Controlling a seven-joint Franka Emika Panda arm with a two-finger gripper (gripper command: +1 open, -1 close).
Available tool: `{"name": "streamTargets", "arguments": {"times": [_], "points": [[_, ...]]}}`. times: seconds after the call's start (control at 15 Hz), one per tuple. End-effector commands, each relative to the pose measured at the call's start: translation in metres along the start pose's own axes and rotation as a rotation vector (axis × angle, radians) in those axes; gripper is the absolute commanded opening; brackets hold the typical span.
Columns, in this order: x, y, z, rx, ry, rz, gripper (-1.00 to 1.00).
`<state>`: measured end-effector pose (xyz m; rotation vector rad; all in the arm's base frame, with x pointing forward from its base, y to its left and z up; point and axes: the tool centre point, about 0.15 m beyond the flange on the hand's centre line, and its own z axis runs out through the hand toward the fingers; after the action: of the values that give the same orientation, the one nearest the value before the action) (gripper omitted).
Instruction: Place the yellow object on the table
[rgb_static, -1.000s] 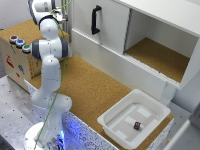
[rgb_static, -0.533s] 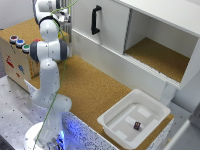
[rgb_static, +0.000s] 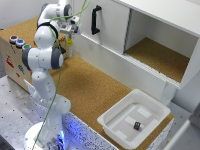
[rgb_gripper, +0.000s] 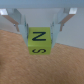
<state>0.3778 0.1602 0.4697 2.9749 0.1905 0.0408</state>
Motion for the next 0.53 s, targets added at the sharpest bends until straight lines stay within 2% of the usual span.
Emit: {"name": "streamTargets", "arguments": {"times": [0.0, 0.13, 0.2, 0.47], "points": [[-0.049, 0.064, 0.030, 0.122, 0.015, 0.223, -1.00], [-0.061, 0.069, 0.048, 0.101, -0.039, 0.252, -1.00], [-0.069, 0.076, 0.060, 0.122, -0.058, 0.306, -1.00], [-0.071, 0.077, 0.100, 0.155, -0.061, 0.351, -1.00]]}}
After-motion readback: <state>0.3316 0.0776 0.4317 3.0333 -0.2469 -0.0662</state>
